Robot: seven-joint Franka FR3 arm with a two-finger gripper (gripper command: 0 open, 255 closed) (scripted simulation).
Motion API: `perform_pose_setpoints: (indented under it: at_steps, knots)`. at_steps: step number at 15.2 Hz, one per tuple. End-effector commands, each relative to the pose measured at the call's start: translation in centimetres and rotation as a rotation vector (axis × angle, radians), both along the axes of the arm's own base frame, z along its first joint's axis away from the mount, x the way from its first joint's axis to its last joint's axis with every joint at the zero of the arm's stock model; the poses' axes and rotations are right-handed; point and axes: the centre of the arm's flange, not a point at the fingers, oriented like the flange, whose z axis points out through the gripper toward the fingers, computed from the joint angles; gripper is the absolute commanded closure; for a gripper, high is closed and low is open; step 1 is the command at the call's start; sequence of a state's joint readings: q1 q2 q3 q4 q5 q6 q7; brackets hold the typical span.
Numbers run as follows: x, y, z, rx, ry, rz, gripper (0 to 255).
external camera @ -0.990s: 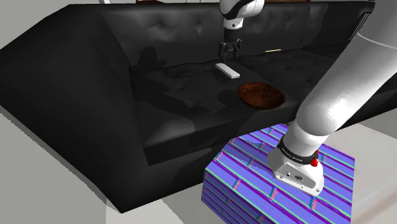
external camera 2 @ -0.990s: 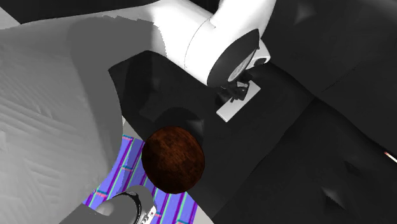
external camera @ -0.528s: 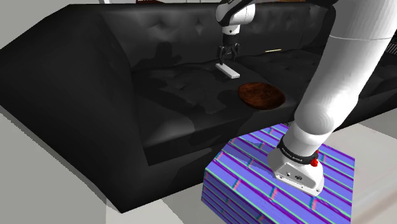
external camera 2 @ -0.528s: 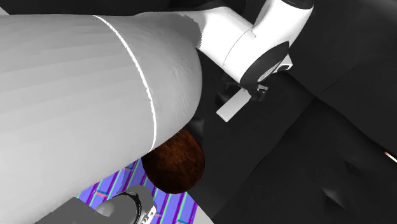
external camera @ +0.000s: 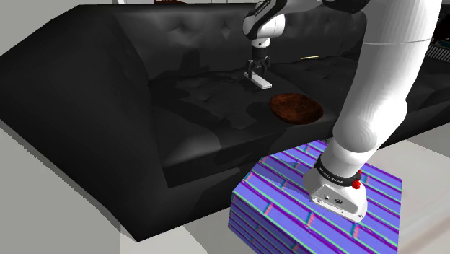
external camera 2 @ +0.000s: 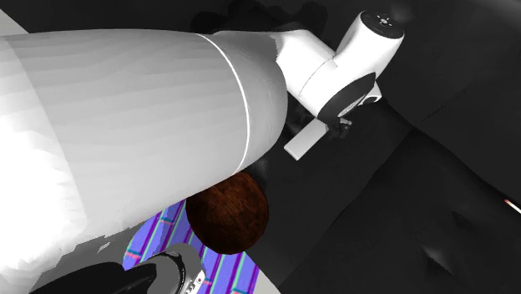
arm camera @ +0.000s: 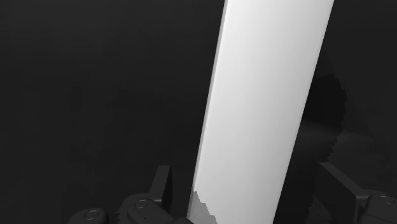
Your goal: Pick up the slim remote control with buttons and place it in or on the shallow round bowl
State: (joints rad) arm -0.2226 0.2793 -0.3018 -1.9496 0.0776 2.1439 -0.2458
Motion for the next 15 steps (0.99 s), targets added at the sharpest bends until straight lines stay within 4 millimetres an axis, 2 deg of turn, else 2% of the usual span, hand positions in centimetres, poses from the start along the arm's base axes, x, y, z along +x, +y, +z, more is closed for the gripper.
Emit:
perform_pose_setpoints:
  at_steps: [1, 8, 9, 15]
  knots:
    - [-0.12, -0.06, -0.76, 0.000, 0.000, 0.000, 0]
    - [-0.12, -0.06, -0.76, 0.000, 0.000, 0.000, 0]
    - [-0.12, -0.06, -0.76, 0.000, 0.000, 0.000, 255]
    - [-0.12, -0.06, -0.76, 0.000, 0.000, 0.000, 255]
